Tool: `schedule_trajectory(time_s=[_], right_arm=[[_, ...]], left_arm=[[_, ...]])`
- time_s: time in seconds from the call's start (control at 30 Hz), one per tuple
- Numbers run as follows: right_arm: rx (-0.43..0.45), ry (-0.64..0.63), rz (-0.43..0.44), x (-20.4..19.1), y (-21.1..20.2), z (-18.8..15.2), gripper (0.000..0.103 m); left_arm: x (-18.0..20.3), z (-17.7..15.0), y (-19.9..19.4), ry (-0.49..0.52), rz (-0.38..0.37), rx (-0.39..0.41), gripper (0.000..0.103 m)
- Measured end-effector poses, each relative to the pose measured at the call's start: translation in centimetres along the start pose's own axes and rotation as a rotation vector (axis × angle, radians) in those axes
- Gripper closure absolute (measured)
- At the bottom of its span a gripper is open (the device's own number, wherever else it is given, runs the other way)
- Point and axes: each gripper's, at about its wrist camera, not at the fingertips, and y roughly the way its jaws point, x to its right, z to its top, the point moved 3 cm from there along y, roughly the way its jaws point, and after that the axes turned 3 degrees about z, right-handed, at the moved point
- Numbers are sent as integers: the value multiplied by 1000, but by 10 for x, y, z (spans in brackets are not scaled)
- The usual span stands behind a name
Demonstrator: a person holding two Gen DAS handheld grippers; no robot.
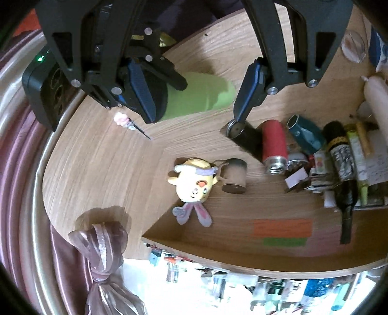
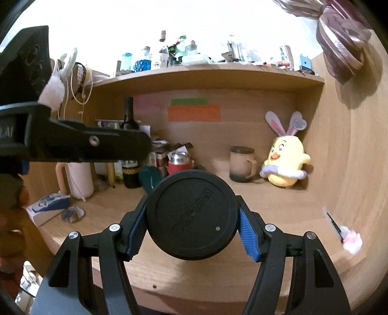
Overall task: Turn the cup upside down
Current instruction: 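Grasp the tumbler's black lid with the right tool while the left tool holds the body, then set the tumbler upright on the desk and open both tools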
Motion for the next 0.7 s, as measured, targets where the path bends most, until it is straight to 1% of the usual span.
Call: schedule_trajectory(time_s=[0.1,0.27,0.4,0.5,0.6,0.7], right_arm=[[4,-12,22,-1,5,10,40],[-1,-43,44,-8,23,26,40],[-13,-42,53,-8,41,36,40],[-28,-31,68,-8,51,39,39],[-67,18,114,-5,62,37,37],[-99,37,131,-3,70,32,37]], left_arm=[[-4,11,9,7,-13,-22,37],[-19,27,29,7,18,-74,37],[-39,36,42,-22,17,-107,36],[-49,40,48,-34,23,-112,36],[-58,44,51,-41,58,-104,36],[-67,47,56,-52,83,-100,36]])
